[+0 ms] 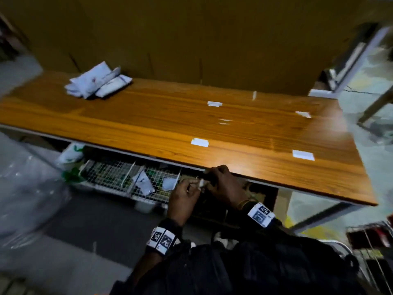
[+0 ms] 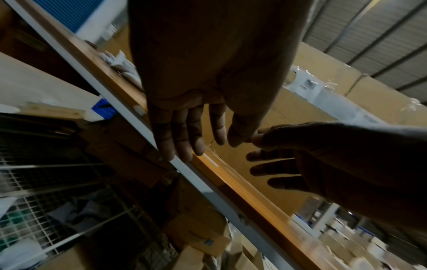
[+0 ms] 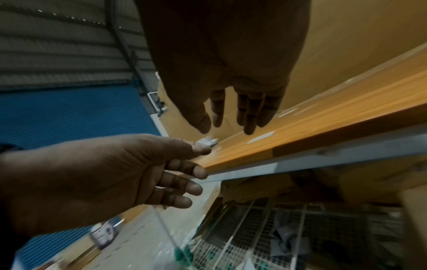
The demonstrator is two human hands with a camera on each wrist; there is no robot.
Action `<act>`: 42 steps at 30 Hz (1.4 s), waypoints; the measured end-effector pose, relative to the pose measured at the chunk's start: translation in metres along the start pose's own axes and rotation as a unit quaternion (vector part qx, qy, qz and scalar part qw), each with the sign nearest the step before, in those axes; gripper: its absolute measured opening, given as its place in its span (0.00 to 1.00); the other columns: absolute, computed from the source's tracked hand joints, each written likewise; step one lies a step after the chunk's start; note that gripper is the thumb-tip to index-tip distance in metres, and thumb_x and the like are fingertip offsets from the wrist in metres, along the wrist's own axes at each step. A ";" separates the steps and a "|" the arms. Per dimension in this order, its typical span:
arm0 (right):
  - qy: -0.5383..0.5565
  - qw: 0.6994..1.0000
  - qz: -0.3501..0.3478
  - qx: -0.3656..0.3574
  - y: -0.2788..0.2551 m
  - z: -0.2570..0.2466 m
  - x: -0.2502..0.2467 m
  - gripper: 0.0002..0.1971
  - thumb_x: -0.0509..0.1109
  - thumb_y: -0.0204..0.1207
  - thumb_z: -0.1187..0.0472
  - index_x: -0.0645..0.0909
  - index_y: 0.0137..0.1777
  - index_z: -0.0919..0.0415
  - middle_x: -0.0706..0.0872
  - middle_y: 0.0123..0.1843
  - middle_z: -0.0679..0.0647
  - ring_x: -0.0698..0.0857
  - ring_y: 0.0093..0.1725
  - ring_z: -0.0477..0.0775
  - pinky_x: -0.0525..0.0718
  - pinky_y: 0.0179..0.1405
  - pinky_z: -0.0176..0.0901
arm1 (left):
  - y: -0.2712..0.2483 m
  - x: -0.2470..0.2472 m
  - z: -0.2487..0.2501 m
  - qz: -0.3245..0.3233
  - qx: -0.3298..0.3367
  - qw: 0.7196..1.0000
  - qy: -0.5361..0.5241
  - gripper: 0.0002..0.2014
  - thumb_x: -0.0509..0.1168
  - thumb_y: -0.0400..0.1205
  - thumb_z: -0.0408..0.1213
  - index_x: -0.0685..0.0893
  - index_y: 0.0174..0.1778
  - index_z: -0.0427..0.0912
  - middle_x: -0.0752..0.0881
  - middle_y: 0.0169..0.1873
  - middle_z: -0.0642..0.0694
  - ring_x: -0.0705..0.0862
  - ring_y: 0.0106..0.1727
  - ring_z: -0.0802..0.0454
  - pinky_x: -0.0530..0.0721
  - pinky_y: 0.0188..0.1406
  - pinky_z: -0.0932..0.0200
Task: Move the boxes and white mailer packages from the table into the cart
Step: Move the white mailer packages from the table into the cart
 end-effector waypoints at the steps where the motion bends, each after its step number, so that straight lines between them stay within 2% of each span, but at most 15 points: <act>1: 0.006 1.000 -0.011 -0.013 0.011 -0.010 0.008 0.22 0.69 0.79 0.54 0.75 0.72 0.53 0.73 0.67 0.60 0.82 0.60 0.64 0.82 0.59 0.54 | 0.004 -0.011 -0.005 0.012 -0.009 1.000 -0.002 0.10 0.69 0.80 0.35 0.86 0.56 0.50 0.87 0.47 0.49 0.86 0.48 0.52 0.84 0.47 0.56; 4: 0.027 0.998 -0.035 -0.047 0.048 -0.035 0.028 0.22 0.70 0.79 0.55 0.76 0.72 0.53 0.73 0.67 0.60 0.82 0.60 0.64 0.81 0.59 0.55 | 0.024 -0.040 -0.024 0.029 -0.037 0.999 -0.004 0.11 0.67 0.81 0.36 0.85 0.59 0.50 0.86 0.49 0.46 0.86 0.48 0.50 0.81 0.44 0.61; 6: 0.026 0.997 -0.048 -0.063 0.076 -0.049 0.041 0.22 0.69 0.79 0.55 0.75 0.73 0.53 0.73 0.68 0.60 0.82 0.60 0.64 0.81 0.59 0.55 | 0.041 -0.059 -0.036 0.040 -0.050 0.998 0.004 0.11 0.68 0.81 0.36 0.85 0.59 0.51 0.85 0.48 0.46 0.85 0.47 0.51 0.81 0.43 0.60; 9: 0.020 0.994 -0.070 -0.086 0.120 -0.069 0.055 0.22 0.69 0.80 0.53 0.74 0.73 0.50 0.72 0.69 0.59 0.81 0.61 0.62 0.81 0.59 0.56 | 0.072 -0.085 -0.055 0.055 -0.070 0.996 0.023 0.10 0.68 0.81 0.41 0.84 0.58 0.57 0.85 0.46 0.51 0.86 0.46 0.54 0.86 0.48 0.52; 12: 0.035 0.992 -0.072 -0.102 0.167 -0.087 0.059 0.21 0.69 0.80 0.54 0.74 0.73 0.48 0.71 0.70 0.57 0.82 0.56 0.58 0.80 0.58 0.53 | 0.107 -0.107 -0.067 0.046 -0.087 0.995 0.028 0.11 0.68 0.80 0.45 0.83 0.59 0.58 0.86 0.50 0.54 0.86 0.51 0.54 0.87 0.51 0.45; 18: 0.056 0.987 -0.063 -0.133 0.245 -0.111 0.067 0.21 0.69 0.79 0.52 0.75 0.72 0.48 0.73 0.69 0.57 0.81 0.58 0.58 0.81 0.56 0.54 | 0.172 -0.144 -0.074 0.059 -0.103 0.991 0.067 0.14 0.69 0.80 0.46 0.84 0.62 0.53 0.87 0.51 0.51 0.86 0.50 0.55 0.86 0.51 0.48; 22: 0.070 0.984 -0.091 -0.140 0.288 -0.121 0.077 0.23 0.69 0.76 0.52 0.75 0.71 0.48 0.73 0.68 0.57 0.75 0.67 0.60 0.79 0.62 0.55 | 0.198 -0.162 -0.081 0.075 -0.121 0.988 0.063 0.17 0.68 0.78 0.51 0.83 0.62 0.54 0.87 0.49 0.48 0.87 0.49 0.54 0.87 0.50 0.48; 25: 0.074 0.983 -0.096 -0.141 0.307 -0.127 0.082 0.23 0.69 0.75 0.51 0.76 0.71 0.47 0.74 0.68 0.55 0.75 0.69 0.59 0.79 0.63 0.55 | 0.212 -0.173 -0.084 0.082 -0.126 0.986 0.067 0.15 0.69 0.80 0.47 0.83 0.63 0.53 0.87 0.49 0.48 0.87 0.48 0.55 0.87 0.48 0.51; 31: 0.075 0.980 -0.107 -0.149 0.351 -0.140 0.090 0.24 0.71 0.76 0.54 0.77 0.72 0.51 0.75 0.69 0.58 0.74 0.70 0.60 0.76 0.68 0.54 | 0.248 -0.201 -0.094 0.125 -0.121 0.982 0.078 0.15 0.69 0.79 0.48 0.84 0.62 0.56 0.87 0.48 0.49 0.86 0.49 0.55 0.85 0.48 0.56; 36: 0.075 0.978 -0.117 -0.154 0.383 -0.148 0.100 0.28 0.66 0.72 0.48 0.75 0.73 0.52 0.75 0.69 0.60 0.75 0.69 0.63 0.78 0.63 0.56 | 0.284 -0.225 -0.093 0.138 -0.110 0.980 0.094 0.19 0.69 0.81 0.45 0.80 0.68 0.54 0.82 0.59 0.49 0.82 0.57 0.55 0.79 0.54 0.60; 40: 0.068 0.984 -0.095 -0.132 0.419 -0.161 0.107 0.26 0.70 0.78 0.53 0.73 0.76 0.51 0.73 0.71 0.59 0.75 0.71 0.60 0.74 0.60 0.42 | 0.330 -0.260 -0.094 0.151 -0.087 0.979 0.102 0.24 0.69 0.81 0.43 0.75 0.74 0.52 0.78 0.68 0.47 0.79 0.66 0.53 0.74 0.59 0.64; 42: 0.067 0.987 -0.097 -0.113 0.444 -0.170 0.115 0.26 0.70 0.78 0.53 0.71 0.77 0.49 0.71 0.73 0.58 0.73 0.72 0.59 0.75 0.63 0.45 | 0.363 -0.283 -0.098 0.152 -0.074 0.978 0.126 0.27 0.69 0.81 0.44 0.72 0.77 0.52 0.76 0.70 0.45 0.77 0.69 0.50 0.73 0.62 0.63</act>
Point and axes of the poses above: each hand's wrist, its own y-axis towards the middle knuckle, its own x-axis out of the palm, z = x × y, the point moved 8 cm from there along y, towards the middle knuckle
